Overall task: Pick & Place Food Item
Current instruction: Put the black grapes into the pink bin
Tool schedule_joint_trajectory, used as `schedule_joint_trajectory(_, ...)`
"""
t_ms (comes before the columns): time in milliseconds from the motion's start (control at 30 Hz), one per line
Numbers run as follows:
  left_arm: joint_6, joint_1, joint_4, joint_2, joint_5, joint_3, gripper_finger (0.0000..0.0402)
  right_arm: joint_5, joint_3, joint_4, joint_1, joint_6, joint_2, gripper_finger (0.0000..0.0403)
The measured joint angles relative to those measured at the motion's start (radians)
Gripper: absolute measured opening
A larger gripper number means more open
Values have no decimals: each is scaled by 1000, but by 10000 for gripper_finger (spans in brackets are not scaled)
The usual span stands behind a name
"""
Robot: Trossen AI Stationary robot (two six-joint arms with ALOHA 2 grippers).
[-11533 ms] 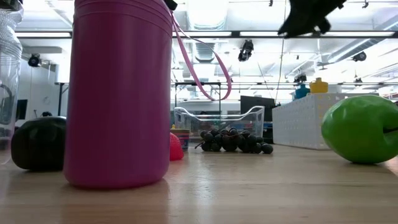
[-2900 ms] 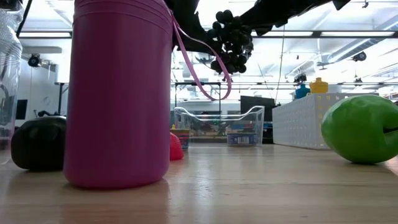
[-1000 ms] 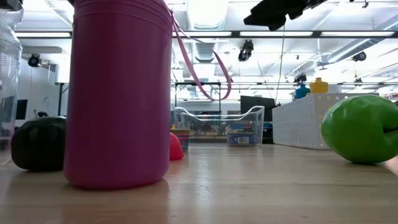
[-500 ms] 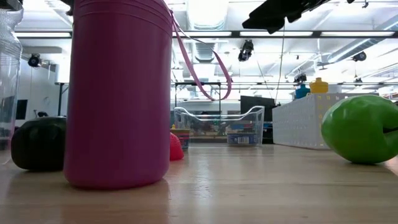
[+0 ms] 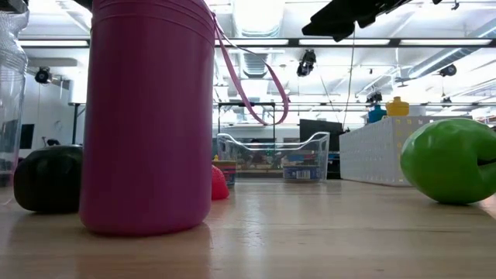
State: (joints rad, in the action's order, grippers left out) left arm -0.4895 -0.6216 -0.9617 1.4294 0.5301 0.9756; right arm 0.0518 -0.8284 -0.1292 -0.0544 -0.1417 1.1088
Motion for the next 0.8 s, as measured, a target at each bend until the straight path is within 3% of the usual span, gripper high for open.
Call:
schedule_joint_trajectory(433, 20, -3, -38, 33, -6, 0, 8, 0, 0, 0, 0, 0, 0, 214)
schedule_joint_trajectory(800, 21, -3, -34, 33, -5, 0, 81, 0, 0, 2, 0, 0, 0, 215)
